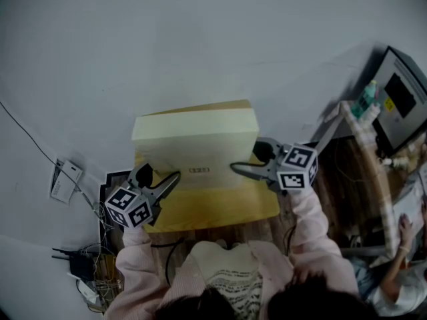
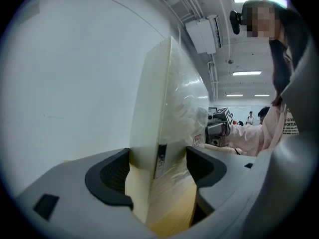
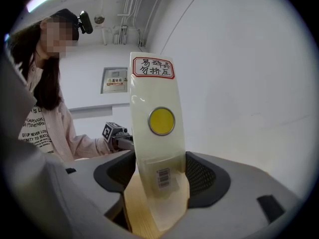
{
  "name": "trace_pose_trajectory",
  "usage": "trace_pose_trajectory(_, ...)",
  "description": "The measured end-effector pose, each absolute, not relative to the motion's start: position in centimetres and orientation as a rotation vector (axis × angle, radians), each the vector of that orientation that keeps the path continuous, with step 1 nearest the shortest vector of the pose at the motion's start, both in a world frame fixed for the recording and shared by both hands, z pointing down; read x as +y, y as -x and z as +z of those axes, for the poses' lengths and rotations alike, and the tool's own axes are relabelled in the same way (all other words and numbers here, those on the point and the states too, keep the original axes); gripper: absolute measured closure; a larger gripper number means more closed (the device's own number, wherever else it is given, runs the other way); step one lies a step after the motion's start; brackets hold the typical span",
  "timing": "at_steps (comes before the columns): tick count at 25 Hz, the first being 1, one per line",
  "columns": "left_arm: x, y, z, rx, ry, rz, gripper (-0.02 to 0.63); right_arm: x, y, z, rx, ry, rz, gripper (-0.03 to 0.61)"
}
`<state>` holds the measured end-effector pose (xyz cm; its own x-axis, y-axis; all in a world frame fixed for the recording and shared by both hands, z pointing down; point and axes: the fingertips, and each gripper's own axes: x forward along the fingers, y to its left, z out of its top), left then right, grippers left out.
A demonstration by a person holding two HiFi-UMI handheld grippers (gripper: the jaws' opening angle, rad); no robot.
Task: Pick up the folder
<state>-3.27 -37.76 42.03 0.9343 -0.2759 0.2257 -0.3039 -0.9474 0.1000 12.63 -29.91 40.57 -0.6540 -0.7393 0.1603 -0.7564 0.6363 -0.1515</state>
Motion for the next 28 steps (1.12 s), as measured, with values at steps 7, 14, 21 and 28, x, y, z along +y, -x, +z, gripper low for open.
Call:
trace_pose_trajectory(7, -35.7, 2.8, 40.2, -0.501, -2.966, 0.25, 0.244, -28.2, -13.4, 38.7, -2.789, -1.275, 0.284, 0.267)
trace_pose_trajectory(14, -33.9, 3.0, 38.8, -0.544, -2.977, 0.211, 0.244, -26.7, -13.3, 37.1, -2.795, -1.273, 0.245, 0.267)
trace_pose_trajectory(21, -32.7, 3.9, 37.7, -0.579, -2.989, 0.176, 0.245, -25.6, -12.6, 36.0, -2.815, -1.281, 0.206, 0.267)
trace_pose_trajectory(28, -31.9, 4.1, 37.0, -0.605, -2.991, 0.141, 0.248, -25.1, -12.4, 35.1, -2.835, -1.303, 0.162, 0.268)
